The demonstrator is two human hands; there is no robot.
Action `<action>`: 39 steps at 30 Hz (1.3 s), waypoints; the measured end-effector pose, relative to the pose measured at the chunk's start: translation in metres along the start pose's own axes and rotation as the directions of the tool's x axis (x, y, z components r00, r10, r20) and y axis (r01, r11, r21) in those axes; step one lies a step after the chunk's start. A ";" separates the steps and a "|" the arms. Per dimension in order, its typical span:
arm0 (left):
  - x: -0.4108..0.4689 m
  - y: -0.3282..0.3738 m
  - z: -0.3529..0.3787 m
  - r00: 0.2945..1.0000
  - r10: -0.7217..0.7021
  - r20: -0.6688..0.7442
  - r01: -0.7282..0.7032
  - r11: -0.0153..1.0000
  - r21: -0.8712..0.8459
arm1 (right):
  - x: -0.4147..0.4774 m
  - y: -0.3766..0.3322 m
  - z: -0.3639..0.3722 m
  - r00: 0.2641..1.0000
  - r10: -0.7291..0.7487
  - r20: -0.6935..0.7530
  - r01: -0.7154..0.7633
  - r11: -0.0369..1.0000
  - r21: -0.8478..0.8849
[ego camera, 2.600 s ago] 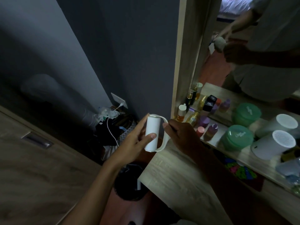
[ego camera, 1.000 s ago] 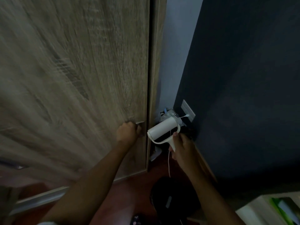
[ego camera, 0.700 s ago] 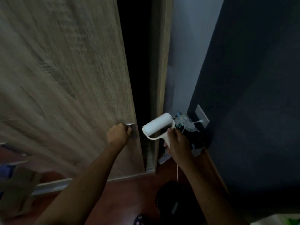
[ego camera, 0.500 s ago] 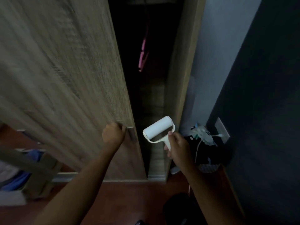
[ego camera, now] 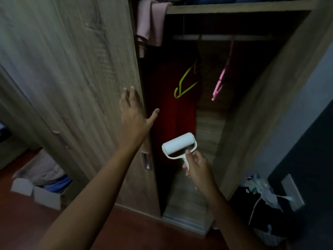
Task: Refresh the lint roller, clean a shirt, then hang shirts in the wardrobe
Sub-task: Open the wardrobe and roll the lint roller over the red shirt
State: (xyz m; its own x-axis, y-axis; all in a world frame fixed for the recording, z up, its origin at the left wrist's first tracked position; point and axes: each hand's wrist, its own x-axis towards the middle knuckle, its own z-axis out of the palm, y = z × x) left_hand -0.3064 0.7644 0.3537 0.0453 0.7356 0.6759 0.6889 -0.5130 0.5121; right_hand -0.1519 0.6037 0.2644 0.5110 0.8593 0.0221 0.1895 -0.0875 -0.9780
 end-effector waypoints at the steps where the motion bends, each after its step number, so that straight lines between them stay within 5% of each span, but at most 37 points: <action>1: 0.006 -0.006 0.001 1.000 -0.007 0.002 0.007 1.000 0.001 | 0.004 -0.003 0.007 1.000 -0.006 0.002 0.006 1.000 -0.005; 22: 0.082 -0.167 -0.021 0.985 0.106 -0.136 -0.094 0.991 0.096 | 0.083 -0.047 0.183 0.995 -0.083 0.064 0.081 0.996 0.028; 39: 0.100 -0.204 -0.031 0.980 0.139 -0.144 -0.118 0.983 0.143 | 0.094 -0.055 0.235 0.999 -0.034 0.023 0.033 0.998 0.058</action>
State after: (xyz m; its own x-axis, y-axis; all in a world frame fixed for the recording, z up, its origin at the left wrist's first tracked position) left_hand -0.4649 0.9289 0.3332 0.0361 0.5861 0.8094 0.7749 -0.5279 0.3476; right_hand -0.3108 0.8076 0.2715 0.4845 0.8733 0.0506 0.1569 -0.0299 -0.9872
